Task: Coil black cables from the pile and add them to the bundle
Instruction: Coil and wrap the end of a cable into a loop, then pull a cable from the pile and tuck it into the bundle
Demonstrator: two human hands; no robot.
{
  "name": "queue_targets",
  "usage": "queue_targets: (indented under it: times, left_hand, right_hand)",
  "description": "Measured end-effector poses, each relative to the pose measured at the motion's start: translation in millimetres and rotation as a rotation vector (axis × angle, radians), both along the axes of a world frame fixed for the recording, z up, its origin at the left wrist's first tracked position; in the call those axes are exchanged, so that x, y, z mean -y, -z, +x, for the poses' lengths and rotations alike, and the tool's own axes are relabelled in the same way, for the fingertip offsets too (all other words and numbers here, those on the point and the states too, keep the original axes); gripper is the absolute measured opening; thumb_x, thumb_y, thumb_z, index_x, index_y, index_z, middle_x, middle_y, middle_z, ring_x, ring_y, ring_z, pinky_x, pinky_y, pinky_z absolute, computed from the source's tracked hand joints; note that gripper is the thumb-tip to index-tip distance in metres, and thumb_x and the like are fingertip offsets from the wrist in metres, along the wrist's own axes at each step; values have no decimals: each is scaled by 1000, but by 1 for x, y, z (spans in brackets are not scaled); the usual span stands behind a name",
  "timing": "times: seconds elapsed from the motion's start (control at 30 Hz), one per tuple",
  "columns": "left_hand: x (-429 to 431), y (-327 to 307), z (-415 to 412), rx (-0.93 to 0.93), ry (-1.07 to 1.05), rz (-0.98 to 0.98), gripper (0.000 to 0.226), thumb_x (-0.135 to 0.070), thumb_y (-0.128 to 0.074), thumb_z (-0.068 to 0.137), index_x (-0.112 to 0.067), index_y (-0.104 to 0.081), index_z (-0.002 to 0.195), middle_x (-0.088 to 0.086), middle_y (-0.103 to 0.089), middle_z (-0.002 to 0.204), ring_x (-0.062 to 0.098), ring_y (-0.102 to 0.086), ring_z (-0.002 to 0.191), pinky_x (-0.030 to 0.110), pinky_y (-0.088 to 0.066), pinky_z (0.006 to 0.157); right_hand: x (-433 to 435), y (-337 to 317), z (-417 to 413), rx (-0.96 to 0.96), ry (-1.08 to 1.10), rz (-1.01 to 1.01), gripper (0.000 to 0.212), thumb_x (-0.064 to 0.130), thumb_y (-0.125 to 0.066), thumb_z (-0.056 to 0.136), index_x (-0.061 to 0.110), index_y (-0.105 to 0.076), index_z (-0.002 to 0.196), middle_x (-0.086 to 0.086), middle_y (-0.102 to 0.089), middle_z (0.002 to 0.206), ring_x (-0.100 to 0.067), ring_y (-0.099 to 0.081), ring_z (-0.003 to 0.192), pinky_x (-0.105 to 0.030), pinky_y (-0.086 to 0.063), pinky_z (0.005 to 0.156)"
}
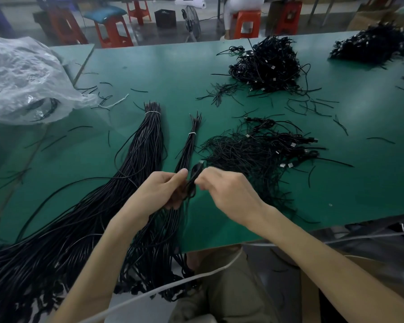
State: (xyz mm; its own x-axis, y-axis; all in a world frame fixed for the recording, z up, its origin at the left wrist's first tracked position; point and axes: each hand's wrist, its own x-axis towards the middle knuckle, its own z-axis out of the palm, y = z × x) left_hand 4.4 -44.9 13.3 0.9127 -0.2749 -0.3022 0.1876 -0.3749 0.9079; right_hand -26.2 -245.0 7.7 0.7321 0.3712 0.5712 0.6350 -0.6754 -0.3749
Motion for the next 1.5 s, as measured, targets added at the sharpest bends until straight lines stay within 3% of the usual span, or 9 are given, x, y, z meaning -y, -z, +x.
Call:
queue_targets:
  times: [0.1, 0.23, 0.37, 0.53, 0.9, 1.03, 1.13, 1.3, 1.5]
  left_hand:
    - [2, 12, 4, 115, -35, 166, 36, -40, -50, 107, -15, -70, 90, -3, -71, 74, 12, -64, 60, 25, -48, 56]
    - [8, 33, -4, 257, -8, 622, 24, -45, -56, 103, -22, -57, 107, -7, -59, 102, 10, -60, 87, 29, -50, 71]
    - [18, 47, -14, 406, 83, 887, 36, -47, -61, 100, -17, -47, 112, -1, -50, 110, 19, -55, 98, 29, -43, 69]
    - [24, 46, -11, 351, 110, 1018, 26, -39, -51, 106, -15, -44, 96, -2, -54, 88, 22, -53, 72, 32, -40, 62]
    - [8, 38, -7, 288, -108, 770, 34, -28, -55, 98, -7, -48, 72, 4, -57, 59, 22, -49, 45, 33, -41, 47]
    - [11, 19, -10, 46, -18, 236, 22, -23, -56, 100, -5, -63, 89, 9, -70, 60, 20, -66, 45, 26, -47, 42]
    - [17, 13, -11, 27, 71, 21, 23, -16, -55, 101, -1, -58, 84, 8, -62, 56, 25, -58, 40, 27, -41, 41]
    - [13, 21, -9, 147, 107, 36, 31, -18, -58, 103, 4, -60, 82, 14, -61, 55, 23, -56, 45, 27, -43, 48]
    - [-15, 47, -4, 350, 229, 233, 24, -24, -58, 104, -41, -72, 94, -9, -72, 88, 9, -69, 82, 26, -55, 78]
  right_hand:
    - [23, -4, 10, -351, 140, 326, 26, 25, -51, 107, 12, -64, 88, 9, -62, 73, -9, -55, 57, -33, -50, 55]
    - [81, -18, 44, -431, 401, 642, 26, 23, -48, 107, 13, -63, 89, -3, -63, 74, -7, -54, 53, -21, -45, 51]
    - [138, -18, 75, -366, 683, 547, 30, 24, -48, 108, 6, -67, 93, -3, -65, 73, 1, -54, 45, -14, -47, 50]
    - [181, -3, 96, -577, 845, 519, 38, 30, -45, 109, 1, -69, 102, -7, -71, 84, -17, -62, 60, -27, -47, 60]
    - [150, 12, 80, -649, 725, 270, 17, 23, -53, 106, 10, -60, 114, -4, -69, 91, -13, -65, 71, -23, -45, 58]
    - [89, 4, 59, -572, 401, 144, 29, 14, -63, 99, 17, -59, 127, 8, -58, 104, -1, -58, 88, -24, -53, 85]
    - [39, 3, 44, -507, 105, 15, 48, 14, -68, 96, 30, -54, 139, 12, -48, 131, -2, -50, 117, -27, -39, 111]
    - [-13, 17, 36, -469, -153, -169, 63, -15, -56, 87, 15, -53, 143, 0, -51, 141, -16, -38, 132, -30, -35, 116]
    - [-9, 21, 21, -318, -88, -232, 36, -8, -50, 98, 9, -63, 126, -3, -66, 119, -16, -49, 119, -33, -46, 100]
